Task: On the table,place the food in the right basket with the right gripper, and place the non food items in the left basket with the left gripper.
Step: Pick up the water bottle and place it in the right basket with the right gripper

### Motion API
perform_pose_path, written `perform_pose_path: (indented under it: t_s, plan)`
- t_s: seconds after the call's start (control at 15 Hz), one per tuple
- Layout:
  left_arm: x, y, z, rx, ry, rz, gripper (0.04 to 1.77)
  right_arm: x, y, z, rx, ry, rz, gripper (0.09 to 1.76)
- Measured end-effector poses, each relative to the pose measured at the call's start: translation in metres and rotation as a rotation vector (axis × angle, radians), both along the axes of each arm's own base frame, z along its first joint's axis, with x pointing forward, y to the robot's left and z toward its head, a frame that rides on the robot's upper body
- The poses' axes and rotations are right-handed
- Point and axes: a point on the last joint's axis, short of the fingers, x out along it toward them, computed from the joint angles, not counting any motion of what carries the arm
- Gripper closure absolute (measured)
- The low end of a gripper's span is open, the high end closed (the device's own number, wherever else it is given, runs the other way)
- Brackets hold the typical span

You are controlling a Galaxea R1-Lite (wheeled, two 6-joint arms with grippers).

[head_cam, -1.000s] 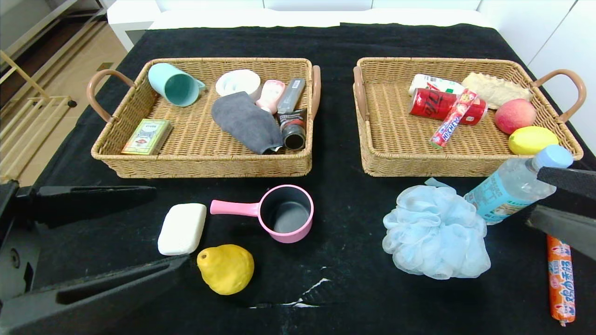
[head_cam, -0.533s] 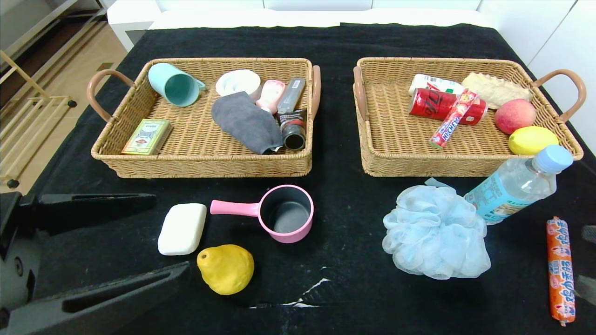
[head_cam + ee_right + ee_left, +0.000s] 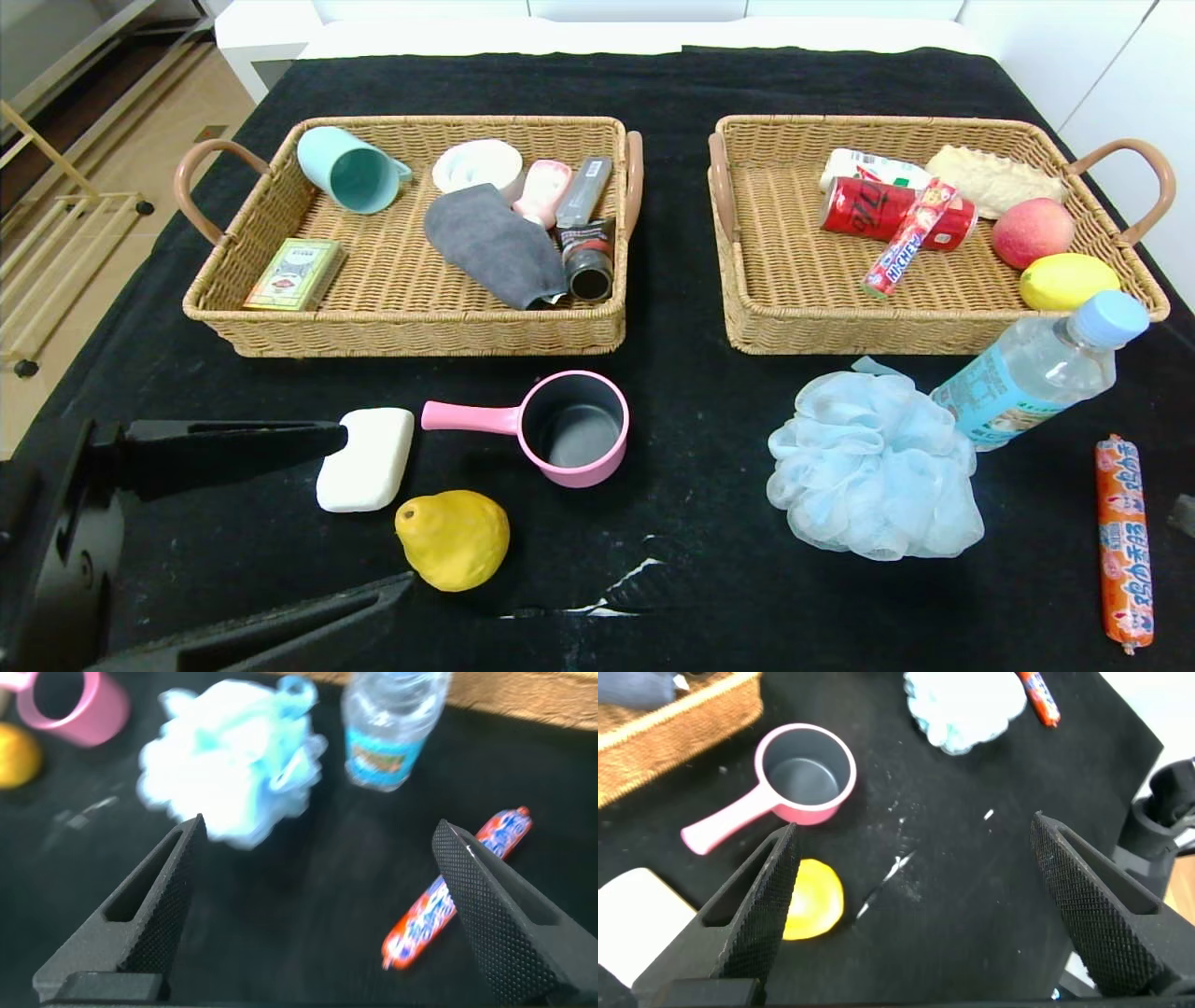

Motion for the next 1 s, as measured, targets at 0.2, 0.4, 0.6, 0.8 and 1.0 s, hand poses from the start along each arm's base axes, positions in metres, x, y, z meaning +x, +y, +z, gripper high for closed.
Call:
perform_pose_path:
  t_s: [0.2, 0.4, 0.6, 0.8, 1.0]
  plan:
    - [0.001, -0.001, -0.001, 0.004, 0.005, -0.004, 0.05, 0.022, 0.009, -0.015, 0.004, -0.073, -0.102, 0.09]
    - [0.001, -0.002, -0.002, 0.005, 0.007, -0.003, 0.05, 0.037, 0.019, -0.032, 0.006, -0.057, -0.121, 0.09]
    - [0.001, -0.002, -0.002, 0.016, -0.005, -0.008, 0.05, 0.052, 0.027, -0.037, 0.008, -0.07, -0.145, 0.09]
    - [0.0, -0.001, -0.002, 0.015, -0.013, -0.007, 0.05, 0.069, 0.035, -0.039, 0.01, -0.104, -0.211, 0.09]
    - [-0.001, -0.001, -0.002, 0.019, -0.019, -0.014, 0.05, 0.082, 0.038, -0.044, -0.011, -0.095, -0.261, 0.09]
